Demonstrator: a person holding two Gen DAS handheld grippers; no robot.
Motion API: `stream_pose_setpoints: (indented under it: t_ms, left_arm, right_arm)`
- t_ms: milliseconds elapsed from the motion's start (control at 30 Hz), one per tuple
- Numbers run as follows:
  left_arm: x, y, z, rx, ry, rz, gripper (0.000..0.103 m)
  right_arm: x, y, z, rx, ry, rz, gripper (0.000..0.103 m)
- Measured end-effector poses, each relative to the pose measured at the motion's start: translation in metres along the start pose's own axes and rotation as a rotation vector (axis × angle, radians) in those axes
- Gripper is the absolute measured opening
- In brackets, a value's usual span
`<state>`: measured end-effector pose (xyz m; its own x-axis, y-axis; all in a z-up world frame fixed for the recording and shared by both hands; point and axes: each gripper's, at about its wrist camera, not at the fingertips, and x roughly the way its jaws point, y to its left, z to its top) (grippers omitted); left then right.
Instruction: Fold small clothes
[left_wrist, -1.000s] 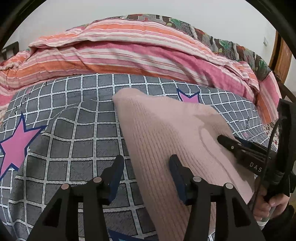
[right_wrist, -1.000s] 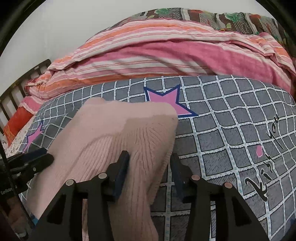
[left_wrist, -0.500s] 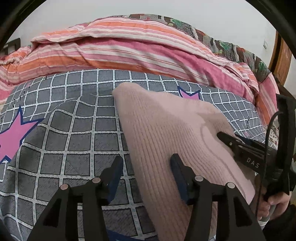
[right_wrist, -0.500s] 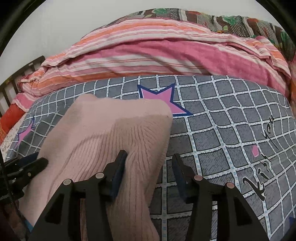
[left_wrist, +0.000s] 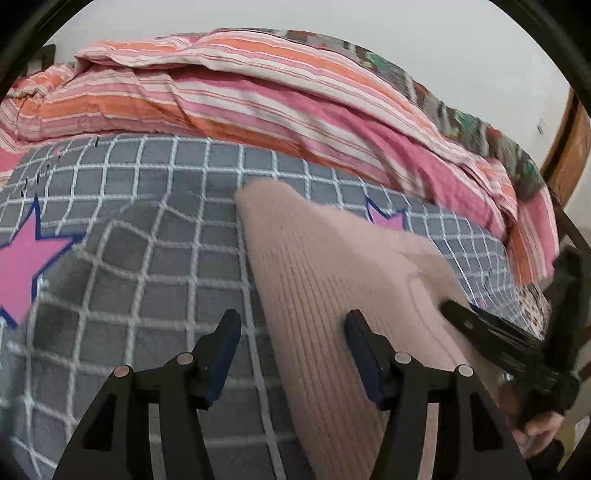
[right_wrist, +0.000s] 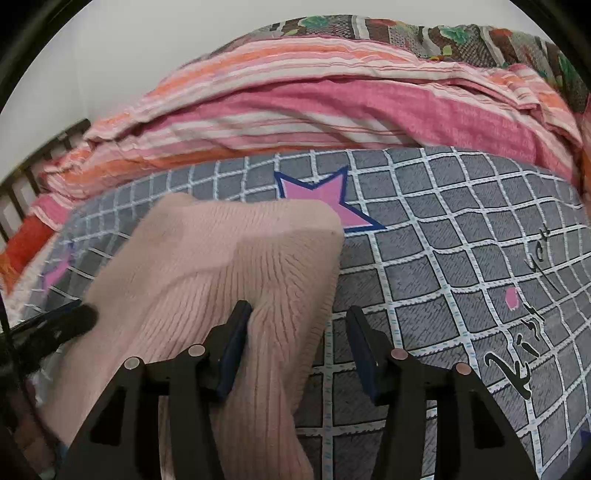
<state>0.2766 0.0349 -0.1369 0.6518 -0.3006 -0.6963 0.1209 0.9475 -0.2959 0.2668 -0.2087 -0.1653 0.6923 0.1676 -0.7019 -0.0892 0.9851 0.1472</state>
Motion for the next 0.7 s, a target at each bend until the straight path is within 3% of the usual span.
stream_pose_setpoints:
  t_ms: [100,200,300,467,567,700]
  left_arm:
    - [0.01,0.001,0.019,0.021,-0.002,0.035,0.056]
    - [0.028,0.004,0.037,0.024,0.011,0.054,0.052]
    - [0.05,0.006,0.047,0.012,0.02,0.063,0.05]
    - [0.075,0.007,0.044,0.036,0.016,0.095,0.051]
    - [0.081,0.014,0.04,0.012,0.02,0.08,0.052]
    - [0.081,0.017,0.038,-0.005,0.005,0.072,0.055]
  right_arm:
    - [-0.009,-0.011,0.018,0.042,0.019,0.084,0.05]
    - [-0.015,-0.016,0.039,0.05,-0.033,0.071,0.049]
    - [0.003,-0.015,0.051,0.019,0.0,0.068,0.043]
    - [0.044,-0.025,0.038,0.027,0.052,0.063,0.041]
    - [0.048,-0.033,0.035,0.064,0.042,0.091,0.041]
    - [0.05,-0.026,0.034,0.033,0.033,0.053,0.04]
